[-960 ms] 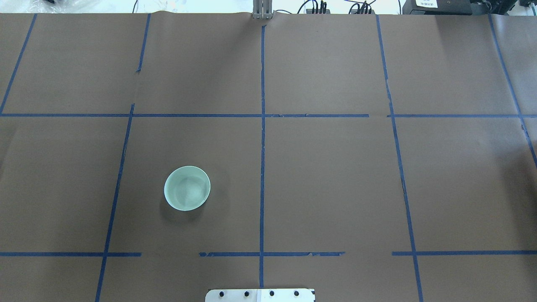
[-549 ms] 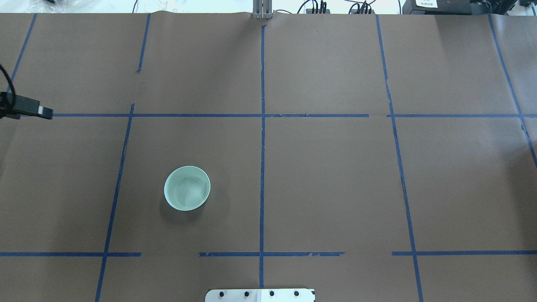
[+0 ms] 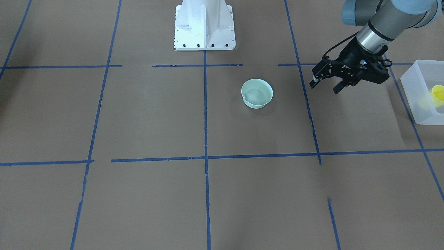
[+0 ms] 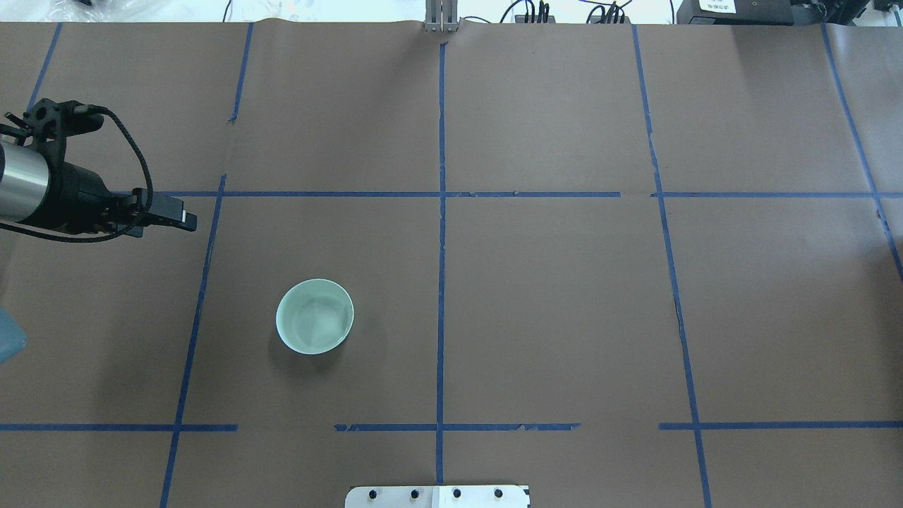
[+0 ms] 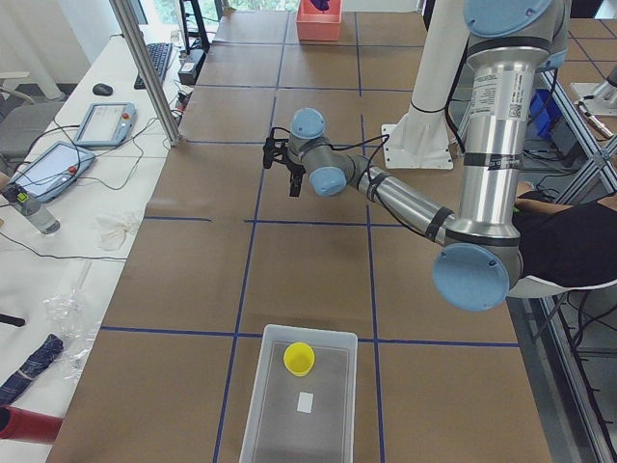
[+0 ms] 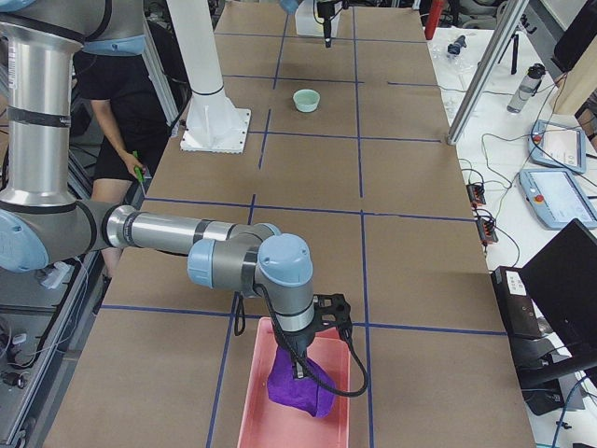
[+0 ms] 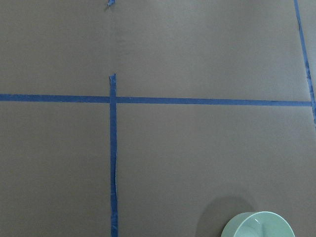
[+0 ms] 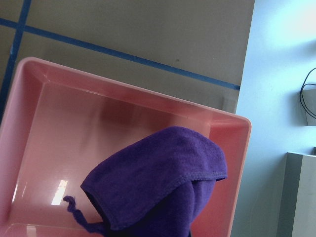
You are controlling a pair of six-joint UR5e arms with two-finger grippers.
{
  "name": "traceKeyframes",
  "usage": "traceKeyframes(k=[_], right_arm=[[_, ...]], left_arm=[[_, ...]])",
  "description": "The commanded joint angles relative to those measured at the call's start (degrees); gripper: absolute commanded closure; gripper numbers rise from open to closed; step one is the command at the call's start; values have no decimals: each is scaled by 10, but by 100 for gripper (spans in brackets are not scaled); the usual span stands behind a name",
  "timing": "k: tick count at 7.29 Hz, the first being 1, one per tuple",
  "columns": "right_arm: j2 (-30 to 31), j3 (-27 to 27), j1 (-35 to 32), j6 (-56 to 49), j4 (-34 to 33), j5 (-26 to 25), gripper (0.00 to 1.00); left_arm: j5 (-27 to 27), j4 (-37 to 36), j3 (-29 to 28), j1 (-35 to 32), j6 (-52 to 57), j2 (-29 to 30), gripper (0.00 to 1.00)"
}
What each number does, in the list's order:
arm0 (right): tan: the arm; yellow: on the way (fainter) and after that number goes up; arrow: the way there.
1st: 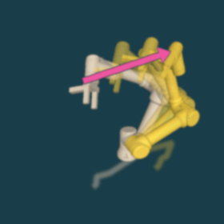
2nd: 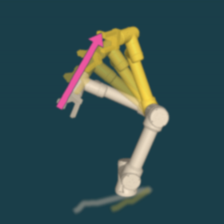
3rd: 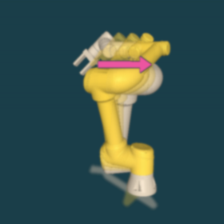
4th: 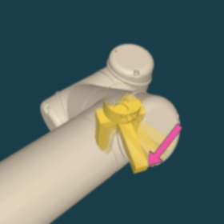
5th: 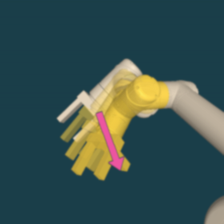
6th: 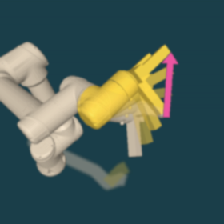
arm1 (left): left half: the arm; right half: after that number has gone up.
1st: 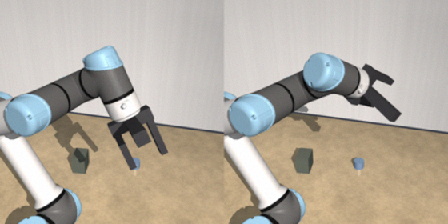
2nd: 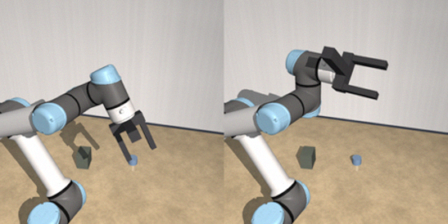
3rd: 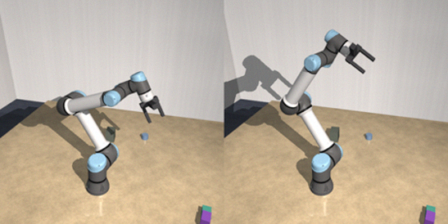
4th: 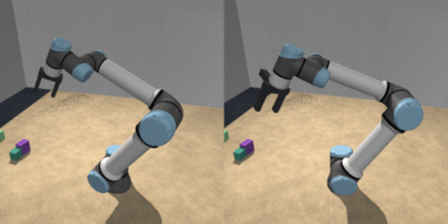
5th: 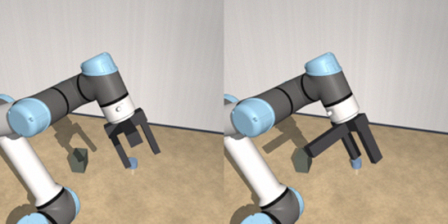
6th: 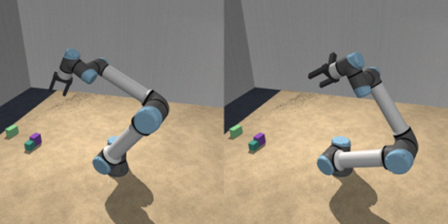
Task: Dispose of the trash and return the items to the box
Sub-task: 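Reach the left gripper to the rim of the pale green bowl and grasp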
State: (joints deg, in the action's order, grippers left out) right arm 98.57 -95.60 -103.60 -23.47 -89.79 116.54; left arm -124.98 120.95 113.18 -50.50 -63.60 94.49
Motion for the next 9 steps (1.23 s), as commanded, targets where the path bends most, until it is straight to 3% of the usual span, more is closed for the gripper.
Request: traceKeyframes(k=[1, 2, 7, 9], right_arm=[[-6, 32, 13, -1, -1, -4, 100], [-10, 45, 13, 1, 2, -3, 1], [-13, 47, 14, 6, 46, 27, 0], [-10, 36, 14, 4, 47, 42, 0]], left_arm=[[7, 1, -9, 8, -12, 11, 0], [11, 1, -14, 16, -14, 12, 0], [176, -11, -29, 192, -143, 47, 0], [226, -86, -51, 234, -149, 92, 1]])
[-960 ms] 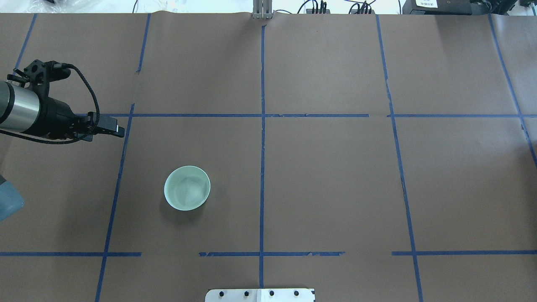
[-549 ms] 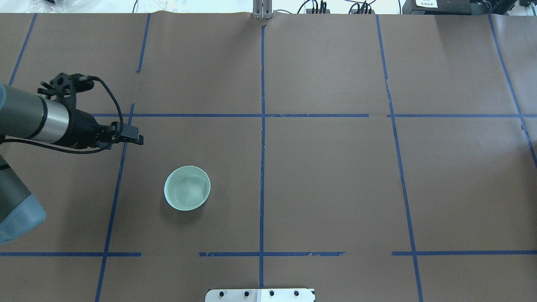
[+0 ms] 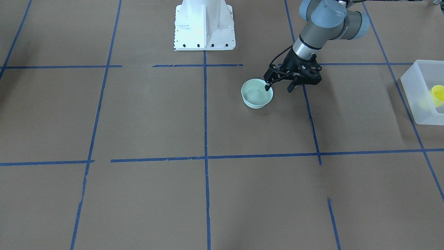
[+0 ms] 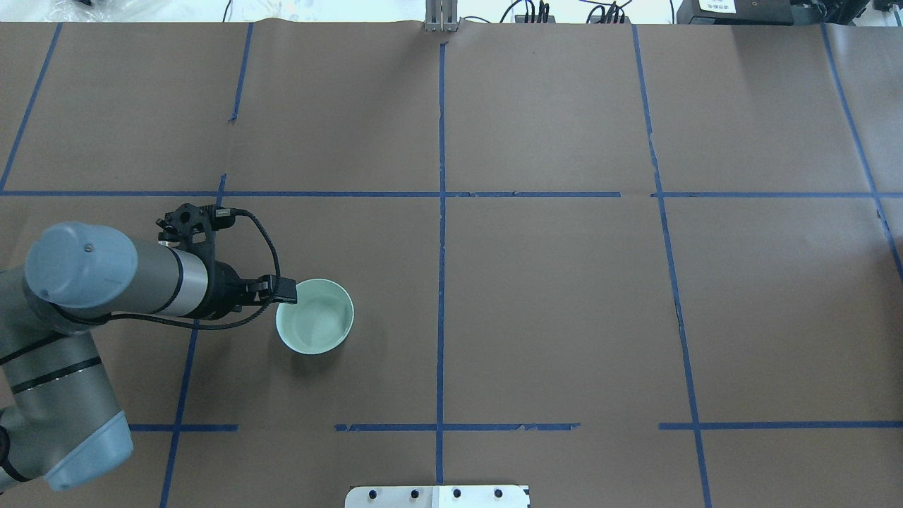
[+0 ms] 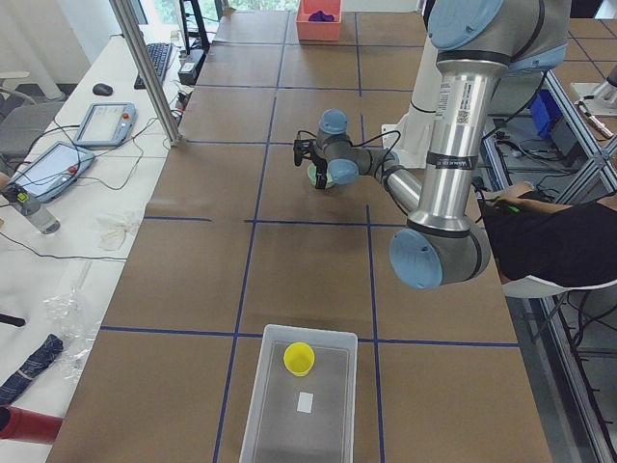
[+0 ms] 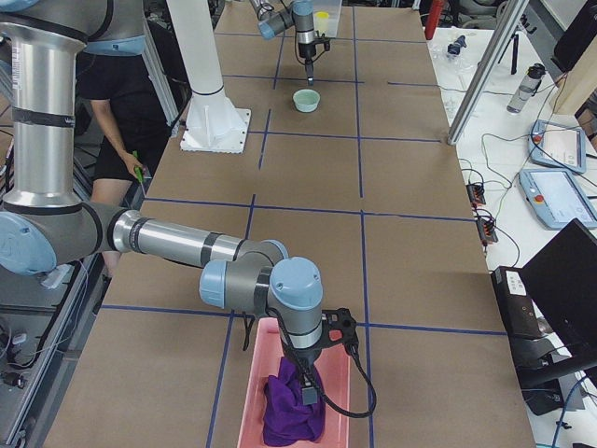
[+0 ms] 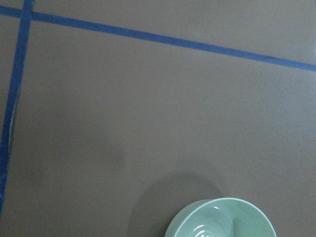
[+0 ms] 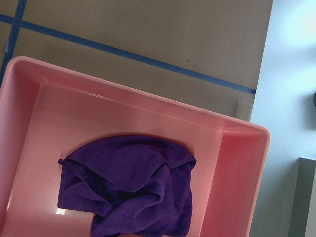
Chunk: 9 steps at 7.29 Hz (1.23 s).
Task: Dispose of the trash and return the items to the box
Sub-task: 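Reach the left gripper to the rim of the pale green bowl and grasp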
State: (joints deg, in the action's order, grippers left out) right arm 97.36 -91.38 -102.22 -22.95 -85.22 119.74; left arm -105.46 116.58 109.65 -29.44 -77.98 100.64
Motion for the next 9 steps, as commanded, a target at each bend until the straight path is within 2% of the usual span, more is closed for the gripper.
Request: traceKeyframes(k=[1, 2, 3, 4, 5, 6, 8, 9], right_arm=[[6, -12, 0, -2, 1, 35, 0], [2, -21, 0, 4, 9, 50, 0], [-1, -20, 0, 20, 9, 98, 0], [-1, -22, 4, 99, 8, 146, 0], [-22, -24, 13, 130, 6, 160, 0], [-26, -22, 23, 132, 6, 159, 0], [-37, -22, 39, 150, 5, 158, 0], [-51, -22, 60, 212, 6, 166, 0]], left_arm=[[32, -55, -27, 24, -9, 42, 4], [32, -55, -33, 25, -9, 41, 9], [32, -56, -40, 26, -9, 42, 23], [32, -56, -45, 26, -9, 42, 51], [31, -56, -42, 25, -9, 41, 88], [30, -57, -40, 25, -9, 41, 100], [25, -62, -44, 25, -9, 45, 100], [22, -63, -35, 25, -9, 45, 100]])
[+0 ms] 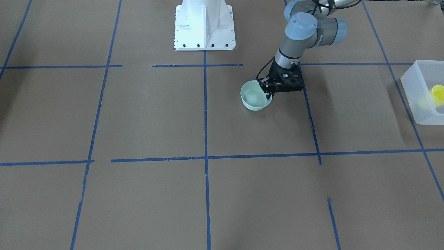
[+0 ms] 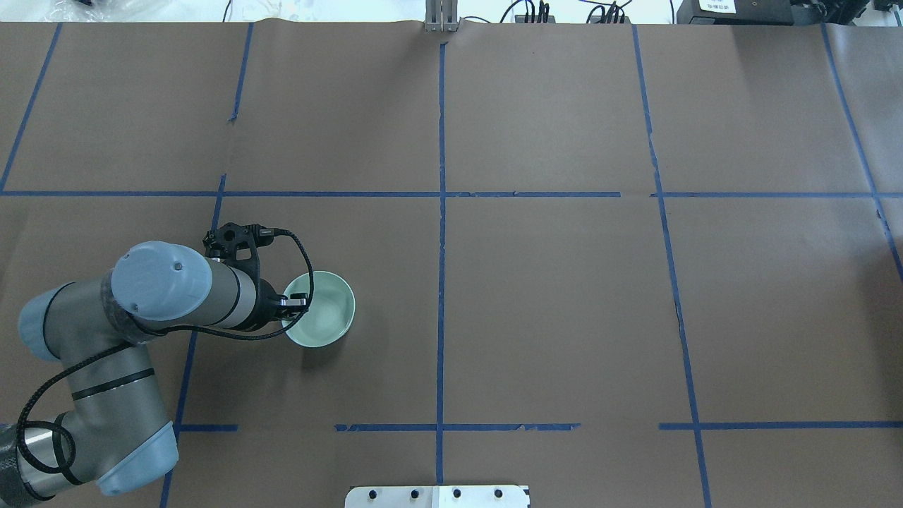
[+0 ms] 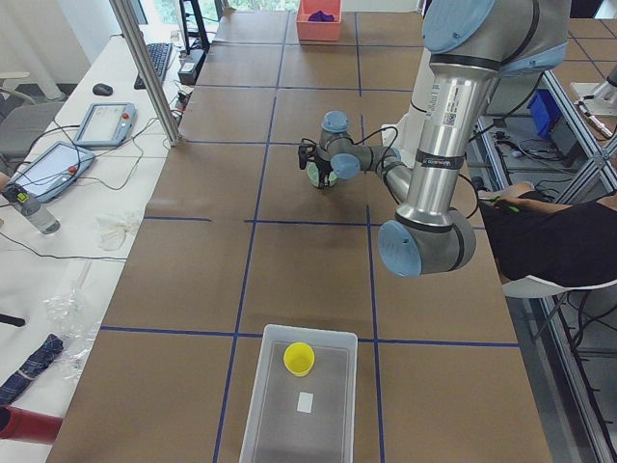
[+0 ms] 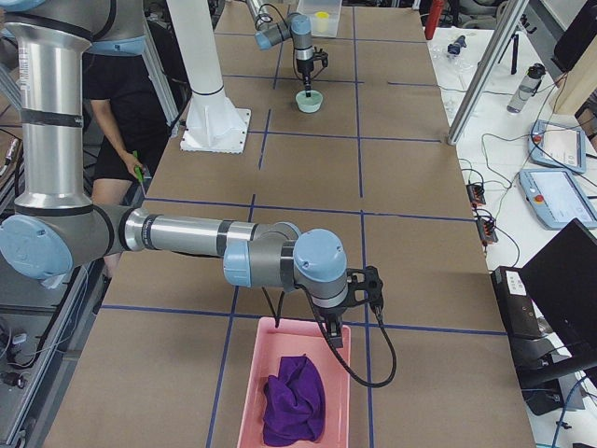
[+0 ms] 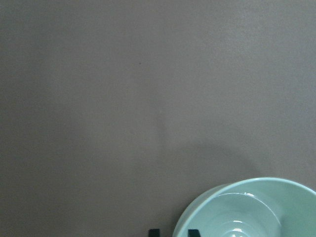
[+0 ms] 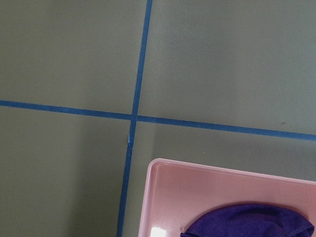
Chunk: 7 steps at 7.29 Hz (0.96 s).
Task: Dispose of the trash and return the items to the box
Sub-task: 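Reach the left gripper to the rim of the pale green bowl and grasp, then lift the green bowl and carry it into the clear bin with left gripper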
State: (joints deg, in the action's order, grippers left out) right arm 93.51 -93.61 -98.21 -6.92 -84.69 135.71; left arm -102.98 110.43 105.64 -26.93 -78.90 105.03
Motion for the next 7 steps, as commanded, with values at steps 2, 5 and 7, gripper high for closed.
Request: traceKeyframes(k=[2, 5, 7], right_arm=[[-16, 1, 80, 110, 8, 5, 0], [-17, 5, 108, 119, 9, -9, 0], [-46, 7, 106, 124, -3, -23, 0]], left_arm=[[-62, -87, 81, -29, -2, 2, 100], [-87, -183, 138, -123, 22, 29, 100], [-126, -202, 135, -213, 138, 27, 100]])
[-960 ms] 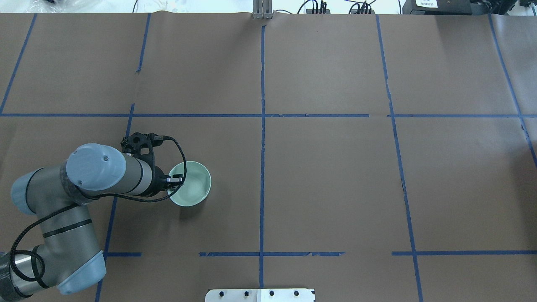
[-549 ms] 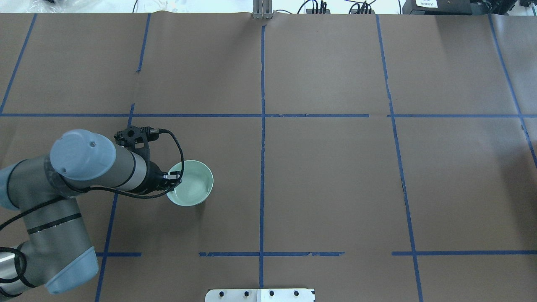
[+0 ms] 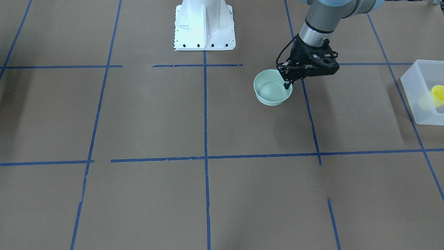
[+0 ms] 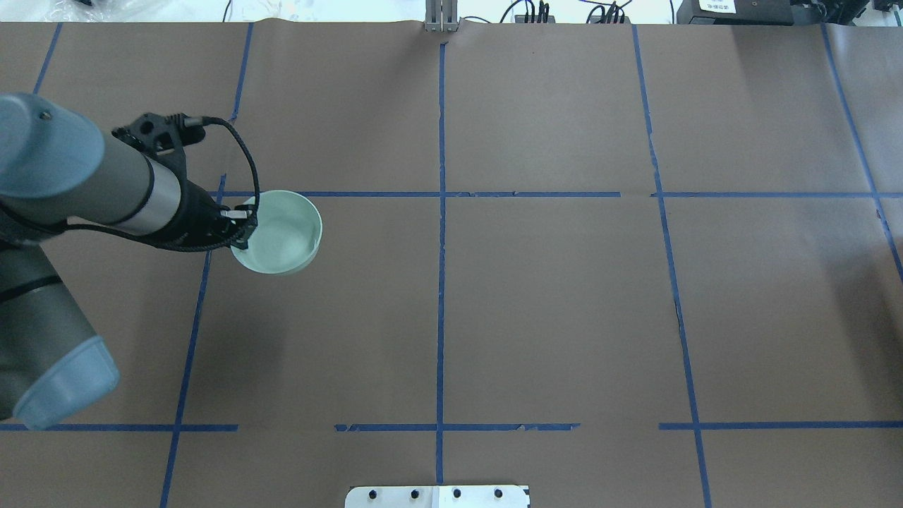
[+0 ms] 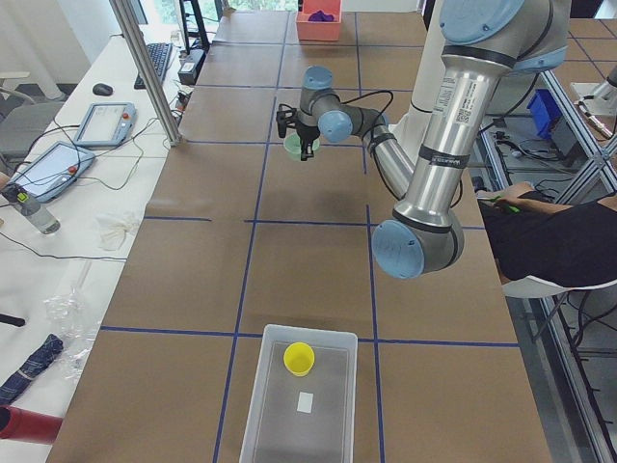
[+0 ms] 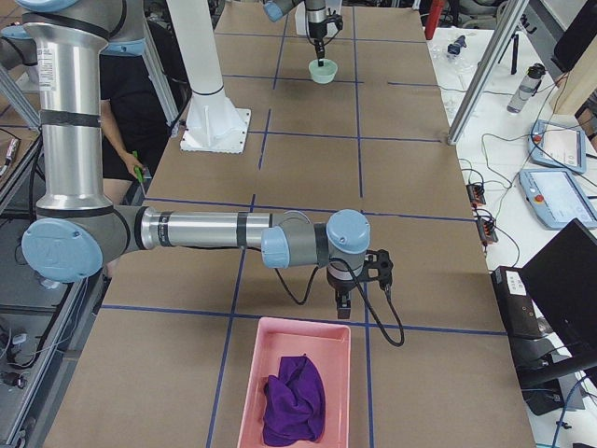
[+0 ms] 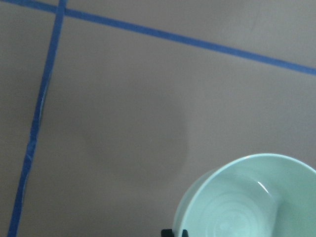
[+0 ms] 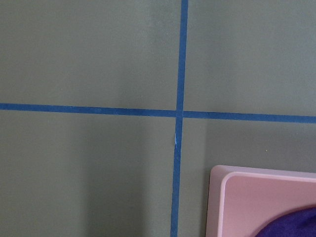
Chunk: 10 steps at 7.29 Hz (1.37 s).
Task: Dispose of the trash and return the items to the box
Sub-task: 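Lift the green bowl and carry it into the clear bin with left gripper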
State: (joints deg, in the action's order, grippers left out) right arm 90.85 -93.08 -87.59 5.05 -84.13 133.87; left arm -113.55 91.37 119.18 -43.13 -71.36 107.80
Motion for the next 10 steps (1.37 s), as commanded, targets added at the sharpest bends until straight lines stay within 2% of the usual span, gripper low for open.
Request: traceKeyframes(k=[1, 2, 3, 5, 7, 10], right_arm=[[-28, -1, -2, 4, -37, 3, 0], [-46, -1, -19, 3, -68, 20, 0], [-46, 0, -31, 2, -72, 36, 0], [-40, 1, -44, 2, -73, 53, 0], [-38, 3, -45, 3, -70, 49, 0], [-31, 3, -45, 0, -65, 45, 0]], left_arm=[[-20, -12, -4, -63, 92, -7, 100], [-20, -12, -4, -73, 119, -16, 100], [-36, -12, -7, -111, 182, -30, 100], [-115, -11, -31, -234, 344, -82, 100], [-141, -11, -108, -351, 515, -114, 100], [-133, -8, -247, -493, 696, -128, 100]])
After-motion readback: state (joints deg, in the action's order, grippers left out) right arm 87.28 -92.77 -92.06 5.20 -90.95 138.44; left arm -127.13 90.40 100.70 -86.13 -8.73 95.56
